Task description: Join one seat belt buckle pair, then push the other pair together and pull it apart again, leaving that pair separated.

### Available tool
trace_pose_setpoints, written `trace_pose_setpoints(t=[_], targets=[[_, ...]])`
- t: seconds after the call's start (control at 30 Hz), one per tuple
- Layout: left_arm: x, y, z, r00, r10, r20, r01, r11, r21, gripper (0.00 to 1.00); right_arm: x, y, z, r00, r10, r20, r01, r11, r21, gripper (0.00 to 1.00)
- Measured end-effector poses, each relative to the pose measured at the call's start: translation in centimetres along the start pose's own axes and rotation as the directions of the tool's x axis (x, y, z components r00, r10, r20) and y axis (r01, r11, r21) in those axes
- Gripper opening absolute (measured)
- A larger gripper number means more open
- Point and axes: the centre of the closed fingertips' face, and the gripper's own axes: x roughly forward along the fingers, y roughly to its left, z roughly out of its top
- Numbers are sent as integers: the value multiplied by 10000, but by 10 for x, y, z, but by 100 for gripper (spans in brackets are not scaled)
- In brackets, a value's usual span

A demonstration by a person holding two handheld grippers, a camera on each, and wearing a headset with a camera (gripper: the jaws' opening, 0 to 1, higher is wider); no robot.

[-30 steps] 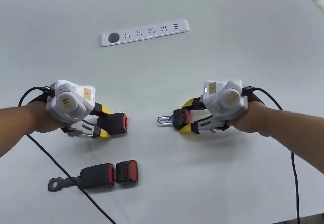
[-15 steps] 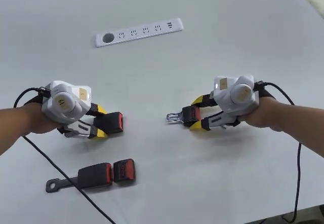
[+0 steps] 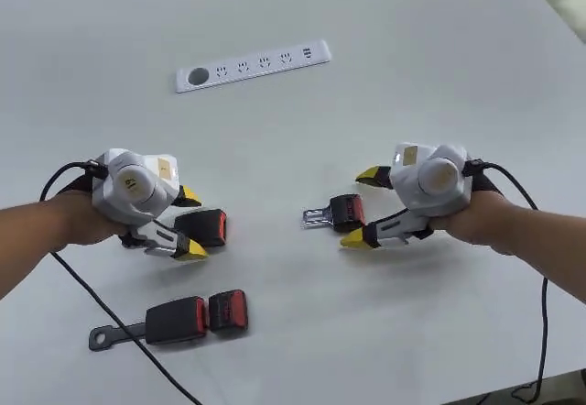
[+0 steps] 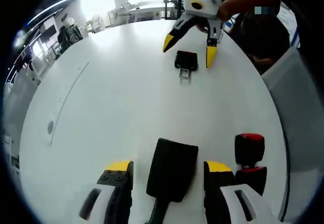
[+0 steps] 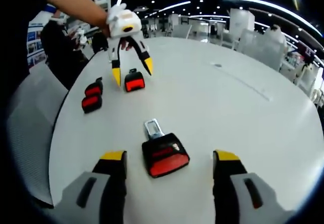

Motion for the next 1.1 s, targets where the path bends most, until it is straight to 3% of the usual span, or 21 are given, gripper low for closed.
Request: trace_pose_setpoints(t=[0.07,0.13,0.23,0.4,0.43,0.53,0.6,0.63,0.7,0.77,0.83,0.87,0.93,1.03,1.1], targets=[[-4,1,10,9990,267,357,-263,9996,-125,73,-3,-2,1,9981,-591,162,586,9978,312,74],[-10,4,16,9955,711,624,-682,9966,-468,76,-5,-4,3,9944,-994,354,971,9934,614,75],[-19,9,24,9842,1349,1144,-1200,9844,-1289,82,-11,-4,9,9788,-1848,887,1751,9788,1062,78],[-34,10,24,9533,2654,1443,-2234,9409,-2548,90,-22,7,18,9542,-2568,1537,2281,9565,1821,87],[-36,9,25,9480,2762,1582,-2282,9363,-2671,92,-23,10,19,9532,-2586,1567,2284,9554,1874,88],[-43,0,27,9310,3140,1859,-2355,9062,-3512,93,-30,19,22,9440,-2856,1651,2545,9489,1865,89],[-48,-3,26,9176,3484,1913,-2529,8832,-3950,94,-34,24,24,9409,-2901,1750,2560,9471,1934,90],[-52,-4,26,9046,3780,1969,-2741,8697,-4105,94,-35,27,25,9392,-2934,1785,2590,9464,1929,90],[-58,-8,26,8876,4134,2033,-2878,8422,-4559,94,-39,34,26,9369,-2985,1822,2638,9452,1922,91],[-63,-15,28,8798,4179,2265,-2774,8383,-4693,95,-41,40,26,9337,-3046,1884,2679,9431,1971,93],[-70,-20,28,8616,4475,2394,-2920,8230,-4873,96,-45,45,26,9305,-3135,1895,2773,9408,1949,95],[-72,-23,28,8597,4505,2407,-2888,8174,-4985,96,-46,47,27,9284,-3185,1915,2819,9393,1956,95],[-80,-29,27,8413,4725,2625,-2911,8053,-5164,96,-50,53,30,9245,-3236,2014,2829,9367,2064,97],[-93,-37,20,8045,5235,2806,-3019,7672,-5659,99,-59,62,33,9186,-3277,2210,2824,9353,2131,98],[-102,-46,16,7926,5366,2896,-3087,7627,-5683,100,-64,65,32,9149,-3396,2181,2982,9329,2017,100]])
